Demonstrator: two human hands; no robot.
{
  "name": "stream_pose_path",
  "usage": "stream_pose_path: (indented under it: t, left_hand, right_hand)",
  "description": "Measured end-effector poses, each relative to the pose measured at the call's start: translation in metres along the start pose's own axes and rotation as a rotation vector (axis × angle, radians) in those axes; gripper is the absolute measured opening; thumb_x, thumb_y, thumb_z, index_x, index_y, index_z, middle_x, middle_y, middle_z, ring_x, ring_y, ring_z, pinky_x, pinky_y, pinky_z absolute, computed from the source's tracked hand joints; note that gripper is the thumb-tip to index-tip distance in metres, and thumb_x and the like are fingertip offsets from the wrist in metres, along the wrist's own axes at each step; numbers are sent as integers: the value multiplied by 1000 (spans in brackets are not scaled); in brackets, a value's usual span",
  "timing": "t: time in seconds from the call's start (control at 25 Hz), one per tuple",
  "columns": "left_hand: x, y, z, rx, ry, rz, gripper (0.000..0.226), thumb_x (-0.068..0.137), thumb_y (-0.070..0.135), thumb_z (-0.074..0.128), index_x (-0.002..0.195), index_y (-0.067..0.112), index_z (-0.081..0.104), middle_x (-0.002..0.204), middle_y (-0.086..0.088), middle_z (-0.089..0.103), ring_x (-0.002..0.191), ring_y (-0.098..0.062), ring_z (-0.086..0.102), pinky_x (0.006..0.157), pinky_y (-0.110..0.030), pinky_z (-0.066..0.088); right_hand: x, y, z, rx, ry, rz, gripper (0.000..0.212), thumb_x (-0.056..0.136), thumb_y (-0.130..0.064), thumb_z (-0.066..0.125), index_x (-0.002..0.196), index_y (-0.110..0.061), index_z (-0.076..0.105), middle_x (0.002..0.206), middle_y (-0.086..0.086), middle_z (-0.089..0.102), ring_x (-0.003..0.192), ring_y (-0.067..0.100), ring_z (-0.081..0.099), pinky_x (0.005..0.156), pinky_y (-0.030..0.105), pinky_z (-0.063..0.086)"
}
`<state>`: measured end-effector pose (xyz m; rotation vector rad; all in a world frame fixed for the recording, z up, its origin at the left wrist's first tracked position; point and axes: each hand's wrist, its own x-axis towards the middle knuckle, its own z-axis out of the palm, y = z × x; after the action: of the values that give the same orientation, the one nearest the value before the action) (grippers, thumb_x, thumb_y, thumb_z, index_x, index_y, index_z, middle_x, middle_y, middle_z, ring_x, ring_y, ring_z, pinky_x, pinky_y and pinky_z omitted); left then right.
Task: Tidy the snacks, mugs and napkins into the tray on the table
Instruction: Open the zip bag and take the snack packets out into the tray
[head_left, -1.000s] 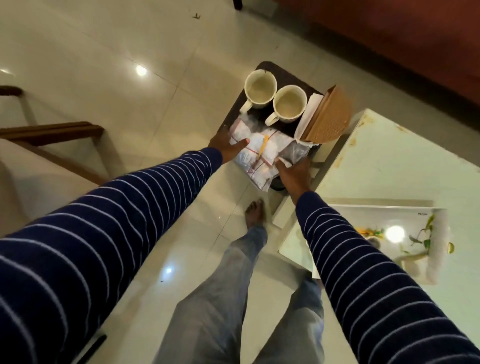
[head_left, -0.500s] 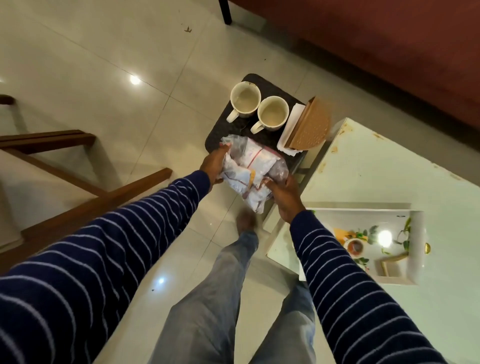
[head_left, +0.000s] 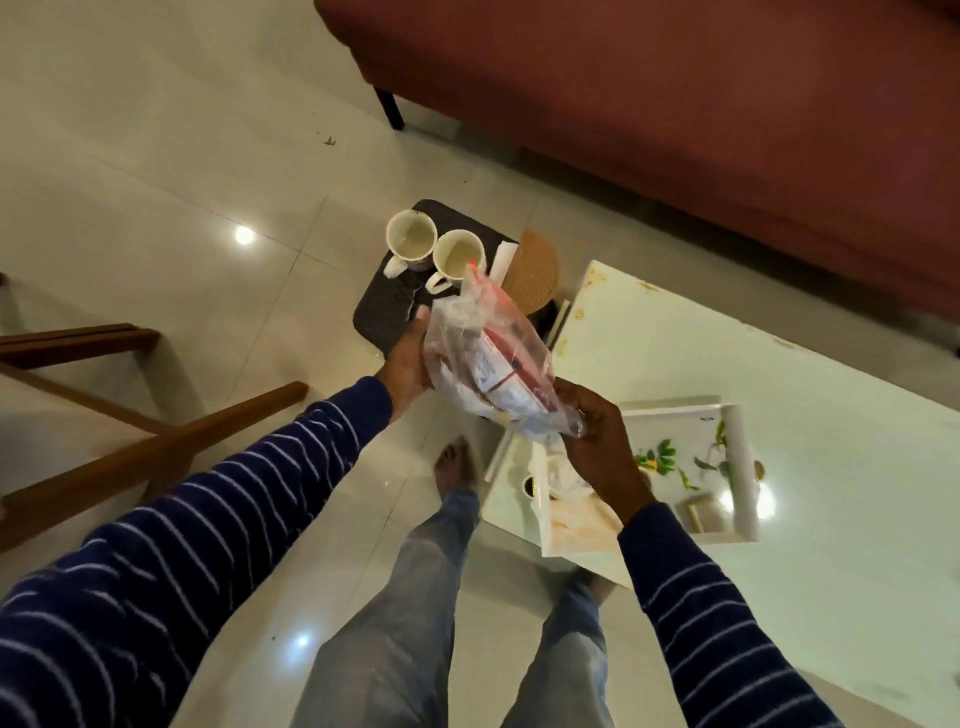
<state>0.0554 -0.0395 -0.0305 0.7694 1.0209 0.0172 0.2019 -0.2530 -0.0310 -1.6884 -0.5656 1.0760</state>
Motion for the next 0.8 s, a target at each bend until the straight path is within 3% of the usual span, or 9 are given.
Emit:
stream_pose_path:
  t: [0.08, 0.16, 0.24, 0.36, 0.44, 0.52, 0.6, 0.68, 0.8]
  left_hand:
    - [-13, 1, 27, -24, -32, 44, 72, 95, 67, 16, 138, 21, 51, 137, -11, 58, 123, -26, 58, 102, -43, 47]
    - [-25, 0, 61, 155, -45, 67, 71, 92, 60, 34, 141, 10, 47, 132, -15, 59, 121, -27, 57, 101, -42, 46]
    - [-37, -4, 102, 415, -122, 155, 45, 93, 39, 55, 127, 9, 59, 119, -8, 69, 110, -20, 64, 90, -33, 52]
    - [-51, -20, 157, 527, -196, 311, 19, 102, 13, 49, 109, 16, 66, 96, 5, 77, 96, -10, 72, 78, -21, 55]
    - [-62, -34, 193, 481, -194, 356, 27, 105, 11, 40, 114, 19, 65, 104, -3, 76, 103, -21, 71, 83, -33, 58]
    - [-72, -51, 225, 484, -243, 407, 32, 107, 15, 36, 117, 25, 65, 112, -10, 74, 108, -31, 69, 88, -42, 58]
    - [-88, -63, 255, 532, -258, 458, 36, 107, 18, 35, 117, 35, 65, 109, 4, 75, 103, -17, 71, 83, -30, 59]
    - [-104, -74, 281, 574, -245, 494, 39, 104, 18, 36, 113, 43, 66, 103, 20, 73, 98, 2, 68, 78, -13, 53]
    - [-117, -80, 303, 604, -246, 467, 36, 102, 17, 37, 111, 36, 65, 106, 23, 72, 102, 3, 67, 81, -11, 51]
  right_hand:
    - [-23, 0, -26, -50, 56, -86, 35, 89, 7, 61, 120, -8, 67, 115, 2, 70, 111, 23, 65, 95, 38, 53]
    - [-48, 4, -57, -180, 132, -201, 21, 84, -2, 63, 104, 0, 68, 114, -19, 68, 104, 16, 62, 89, 29, 51]
    - [-74, 11, -87, -273, 178, -261, 8, 82, 5, 67, 89, 4, 64, 125, -19, 63, 111, 20, 60, 94, 28, 49]
    - [-110, 16, -123, -259, 175, -113, 28, 84, 11, 67, 105, -7, 63, 136, -1, 56, 127, 20, 52, 102, 33, 47]
    - [-140, 18, -154, -196, 138, -53, 48, 86, 5, 66, 123, -21, 51, 132, -13, 54, 126, 11, 52, 98, 24, 48]
    - [-165, 20, -190, -34, 138, -13, 55, 82, -4, 67, 125, -24, 39, 129, -5, 55, 123, 19, 55, 94, 28, 53]
    - [-184, 18, -222, 196, 206, 36, 46, 88, -19, 60, 122, -32, 33, 125, -3, 63, 117, 17, 61, 88, 26, 55]
    - [-194, 8, -246, 184, 315, 22, 33, 97, -39, 46, 127, -37, 33, 118, -22, 67, 111, 0, 63, 88, 16, 51]
    - [-195, -9, -272, -209, 531, -112, 45, 102, -48, 35, 144, -33, 34, 147, -20, 47, 137, 5, 43, 113, 45, 38]
